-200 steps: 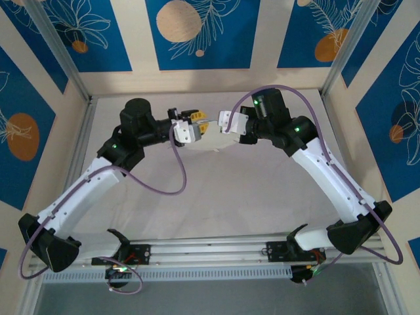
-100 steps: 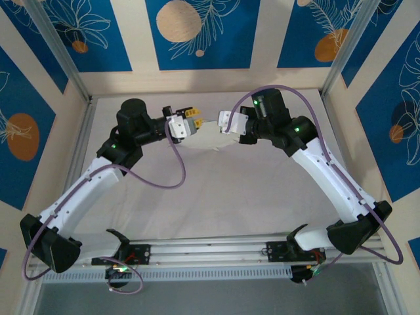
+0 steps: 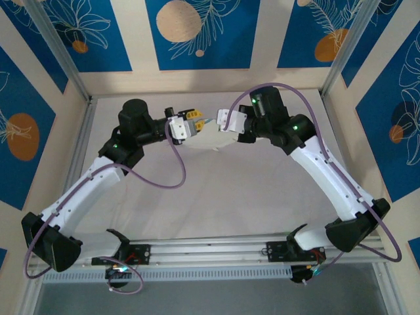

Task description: Fold the paper box

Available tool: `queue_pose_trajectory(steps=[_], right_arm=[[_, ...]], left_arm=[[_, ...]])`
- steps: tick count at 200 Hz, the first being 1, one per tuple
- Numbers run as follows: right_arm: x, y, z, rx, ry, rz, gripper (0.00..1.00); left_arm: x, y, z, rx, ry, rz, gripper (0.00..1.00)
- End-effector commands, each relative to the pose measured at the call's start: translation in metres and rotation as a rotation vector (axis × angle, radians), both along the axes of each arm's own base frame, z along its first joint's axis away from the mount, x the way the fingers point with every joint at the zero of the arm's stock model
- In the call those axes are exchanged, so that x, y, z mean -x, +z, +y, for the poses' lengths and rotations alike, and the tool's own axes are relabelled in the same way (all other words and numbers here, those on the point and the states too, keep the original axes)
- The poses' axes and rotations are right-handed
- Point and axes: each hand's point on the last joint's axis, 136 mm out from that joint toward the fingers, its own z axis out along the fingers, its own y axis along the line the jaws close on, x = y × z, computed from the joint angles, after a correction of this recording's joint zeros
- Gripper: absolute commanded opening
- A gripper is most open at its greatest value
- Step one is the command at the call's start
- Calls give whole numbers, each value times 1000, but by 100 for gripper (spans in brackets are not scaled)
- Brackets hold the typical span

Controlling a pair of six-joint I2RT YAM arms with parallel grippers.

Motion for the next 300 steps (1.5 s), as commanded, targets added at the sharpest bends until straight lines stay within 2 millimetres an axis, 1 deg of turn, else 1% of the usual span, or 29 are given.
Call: queue_pose_trajectory(steps=[1,14,28,39,78,105,136,153,199,226,268,300], right_arm=[[1,16,8,-33,12,-19,0],[1,16,10,-30,17,-19,0],[2,16,14,-29,27,-21,0],[3,17,17,-26,32,-22,0],[10,16,27,-6,65,-25,0],[14,16,31,6,78,-28,0],[18,16,30,20,92,-26,0],[21,16,29,27,100,-26,0],[27,17,28,27,116,-21,0],[29,16,28,24,119,-17,0],[33,21,29,-6,122,-13,0],[34,21,29,-16,119,-8,0]], left_arm=[[6,-12,-6,-44,-38,-2,21],[5,-16,-8,-68,-34,-13,22],[3,-18,-10,-84,-21,-30,26],[2,-19,-12,-95,-13,-37,26],[-9,-15,-13,-98,36,-73,26],[-14,-10,-13,-96,64,-101,26],[-17,-7,-10,-99,87,-126,27],[-19,-6,-9,-102,100,-138,28],[-19,-3,-6,-88,120,-153,29],[-20,1,-4,-69,133,-164,29],[-21,12,0,-11,166,-186,27],[-22,9,1,-10,178,-183,27]])
